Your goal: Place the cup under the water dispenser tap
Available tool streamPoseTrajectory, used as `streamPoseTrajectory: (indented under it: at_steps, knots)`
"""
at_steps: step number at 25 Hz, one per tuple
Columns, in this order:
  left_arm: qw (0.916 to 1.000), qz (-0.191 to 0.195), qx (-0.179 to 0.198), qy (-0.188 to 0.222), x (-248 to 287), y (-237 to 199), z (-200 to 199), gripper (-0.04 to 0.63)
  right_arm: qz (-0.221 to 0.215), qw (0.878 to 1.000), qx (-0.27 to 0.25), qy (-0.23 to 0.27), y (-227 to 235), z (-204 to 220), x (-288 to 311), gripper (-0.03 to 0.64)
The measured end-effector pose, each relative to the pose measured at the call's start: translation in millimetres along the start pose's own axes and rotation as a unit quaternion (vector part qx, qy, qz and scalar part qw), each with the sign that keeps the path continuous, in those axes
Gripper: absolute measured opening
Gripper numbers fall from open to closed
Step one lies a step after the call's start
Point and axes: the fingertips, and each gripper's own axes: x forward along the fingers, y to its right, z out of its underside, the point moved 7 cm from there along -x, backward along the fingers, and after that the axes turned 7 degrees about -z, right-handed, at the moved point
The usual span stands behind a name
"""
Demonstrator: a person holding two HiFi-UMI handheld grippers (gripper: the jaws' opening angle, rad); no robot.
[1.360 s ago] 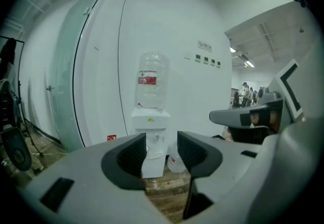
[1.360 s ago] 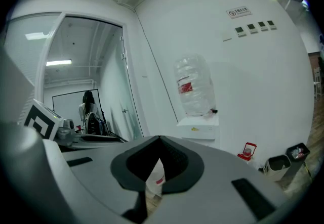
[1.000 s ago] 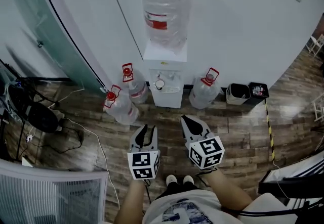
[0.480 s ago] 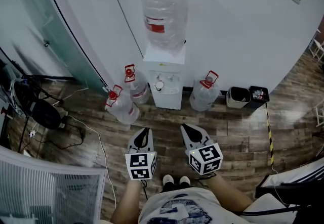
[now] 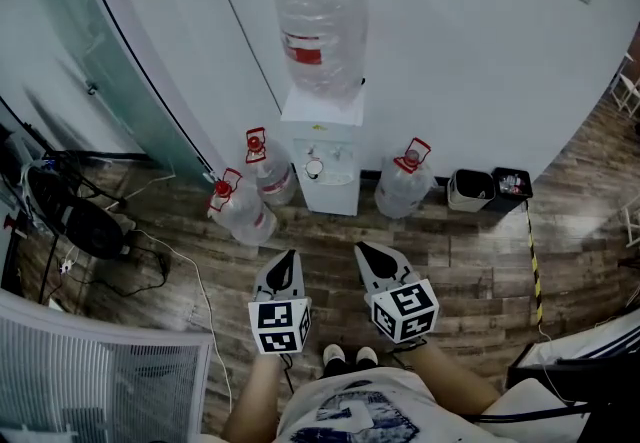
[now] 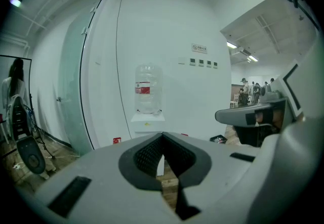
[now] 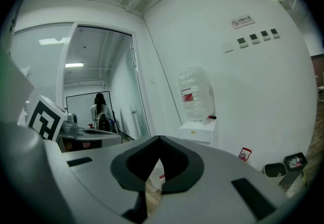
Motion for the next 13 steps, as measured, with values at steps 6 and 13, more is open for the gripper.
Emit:
streamPoseTrajectory:
  at_steps: [6,13]
  knots:
    - [1.0000,0.001,-0.002,-0.008,-0.4,0.9,3.1,0.051,0.002,1.000,-0.001,0.002,1.2,-3.2,0.6,0.020]
    - [0.9998,0.002,-0.008,-0.016,1.6,-0.5,8.5,0.051,0.001,1.000,0.000,-0.001,1.7,-1.1,2.8,0.020]
